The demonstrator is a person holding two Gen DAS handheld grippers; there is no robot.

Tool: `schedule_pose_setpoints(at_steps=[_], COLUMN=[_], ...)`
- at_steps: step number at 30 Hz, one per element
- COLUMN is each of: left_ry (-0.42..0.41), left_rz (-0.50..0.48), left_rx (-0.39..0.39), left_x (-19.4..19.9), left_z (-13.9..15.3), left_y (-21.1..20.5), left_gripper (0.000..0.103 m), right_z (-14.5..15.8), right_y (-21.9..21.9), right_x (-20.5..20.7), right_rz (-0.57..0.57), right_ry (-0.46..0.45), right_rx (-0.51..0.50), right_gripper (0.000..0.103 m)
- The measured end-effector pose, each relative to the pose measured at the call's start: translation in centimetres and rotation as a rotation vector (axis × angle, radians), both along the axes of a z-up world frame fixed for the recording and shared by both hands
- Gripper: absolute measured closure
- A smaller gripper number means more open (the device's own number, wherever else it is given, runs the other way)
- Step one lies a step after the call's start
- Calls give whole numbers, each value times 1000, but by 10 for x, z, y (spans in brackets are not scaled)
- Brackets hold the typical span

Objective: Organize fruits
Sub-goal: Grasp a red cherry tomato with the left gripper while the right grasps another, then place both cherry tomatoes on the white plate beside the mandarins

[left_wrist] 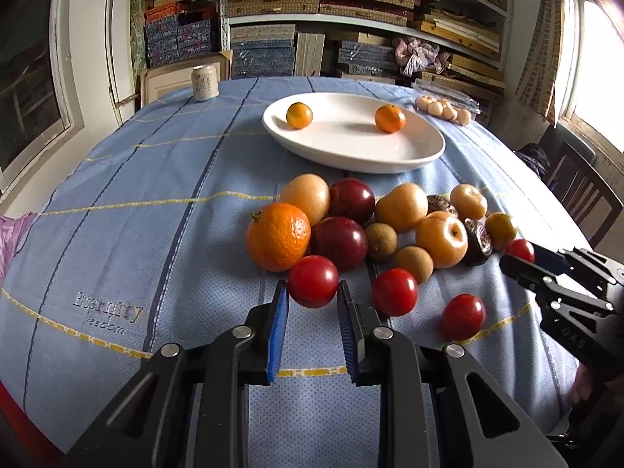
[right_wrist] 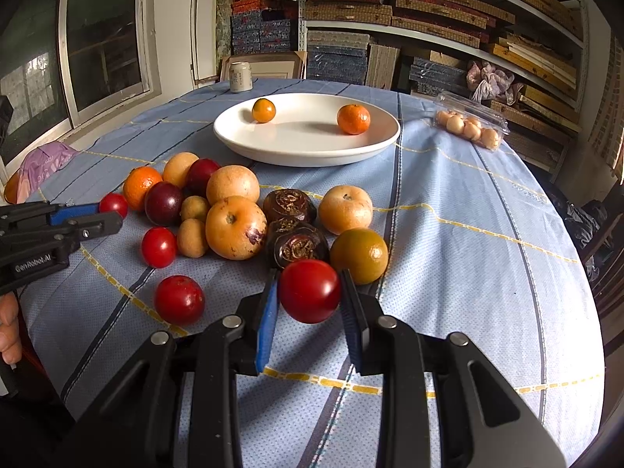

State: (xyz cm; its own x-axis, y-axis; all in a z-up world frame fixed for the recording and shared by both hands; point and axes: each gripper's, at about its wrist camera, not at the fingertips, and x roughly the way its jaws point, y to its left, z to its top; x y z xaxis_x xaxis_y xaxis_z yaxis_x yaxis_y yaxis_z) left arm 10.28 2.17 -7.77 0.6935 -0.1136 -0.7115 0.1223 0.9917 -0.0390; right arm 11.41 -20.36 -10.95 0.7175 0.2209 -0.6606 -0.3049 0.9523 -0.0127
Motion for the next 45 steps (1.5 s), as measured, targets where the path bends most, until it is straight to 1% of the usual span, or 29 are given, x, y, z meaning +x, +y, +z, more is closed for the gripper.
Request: schedule_pose_setpoints(at_steps=[5,10,15,19,22,25,27,29,32,35,37,40,45], left_ry=[-13,-31,-66,-96,-102,-96,-83,-60,-22,27,60,91,137], left_rz=[-8,-13,-32,-49,-58,-73,-72,-71,-64,-51,-41,-33,-12], left_rx=[-5,-9,-12,-17,-22,-28,-20,-26,-25,-22,-3,13,23], left_x=[-1,0,11,32,53,79,104,125,157,187,206,219,238], left_z=[6,15,36,58,69,73,72,69,62,50,41,30,17], left_y=[-2,-3,-7,-10,-14,-19,-24,-24,-26,-26,-28,-29,-24], left_gripper=[78,78,78,78,78,78,78,78,78,78,78,78,78], right_z=[10,32,57,75,88,94,96,94,87,74,63,46,28], right_y=[-6,-10,-14,-15,-14,-12,-8,-5,0,6,10,12,19], right_x=[-3,-3,5,18,35,60,82,101,138,174,198,226,250], right_rz=[2,9,15,20,30,36,42,40,41,28,20,5,1], right_ry=[-14,-44,-78,-103,-99,-82,-64,-45,10,64,111,169,227], right_rx=[21,40,53,61,79,85,84,74,66,46,36,26,6], right_gripper=[74,74,74,74,74,74,74,74,74,74,74,74,73])
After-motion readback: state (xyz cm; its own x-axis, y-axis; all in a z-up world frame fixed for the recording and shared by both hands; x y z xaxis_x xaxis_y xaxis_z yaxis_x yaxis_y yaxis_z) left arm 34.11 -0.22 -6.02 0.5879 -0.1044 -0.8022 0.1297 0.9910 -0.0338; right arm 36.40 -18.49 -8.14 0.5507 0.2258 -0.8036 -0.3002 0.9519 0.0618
